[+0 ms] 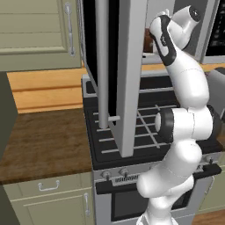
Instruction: Open the microwave, place the bowl with waffle inside the microwave, then close the microwave door and turn it on.
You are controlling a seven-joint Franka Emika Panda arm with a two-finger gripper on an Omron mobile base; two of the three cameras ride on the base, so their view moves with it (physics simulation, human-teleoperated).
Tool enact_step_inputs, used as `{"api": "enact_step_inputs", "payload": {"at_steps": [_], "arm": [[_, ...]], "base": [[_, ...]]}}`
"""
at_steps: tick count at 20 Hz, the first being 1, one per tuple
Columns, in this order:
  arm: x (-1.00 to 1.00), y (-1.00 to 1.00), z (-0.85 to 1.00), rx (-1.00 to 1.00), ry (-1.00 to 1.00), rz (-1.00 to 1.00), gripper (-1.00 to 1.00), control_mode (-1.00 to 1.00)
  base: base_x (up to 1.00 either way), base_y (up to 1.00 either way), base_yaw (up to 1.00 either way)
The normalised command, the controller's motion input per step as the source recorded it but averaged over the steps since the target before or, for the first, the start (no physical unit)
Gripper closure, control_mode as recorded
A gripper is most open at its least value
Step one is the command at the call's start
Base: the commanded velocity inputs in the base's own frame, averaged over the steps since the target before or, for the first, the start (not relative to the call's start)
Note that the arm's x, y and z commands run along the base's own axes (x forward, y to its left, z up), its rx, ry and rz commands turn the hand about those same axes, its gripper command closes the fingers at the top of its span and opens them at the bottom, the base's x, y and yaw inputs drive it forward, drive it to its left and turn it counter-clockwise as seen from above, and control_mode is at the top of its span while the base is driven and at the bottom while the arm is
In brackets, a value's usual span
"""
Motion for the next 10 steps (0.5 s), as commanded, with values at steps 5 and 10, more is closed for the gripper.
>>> {"api": "enact_step_inputs", "payload": {"at_steps": [5,10], "arm": [[-0.94,-0.02,0.01,0.03,-0.36,0.2,-1.0,-1.0],[-1.0,-0.13,0.0,-0.01,-0.33,0.34,-1.0,-1.0]], "base": [[0.0,0.0,0.0],[0.0,0.0,0.0]]}}
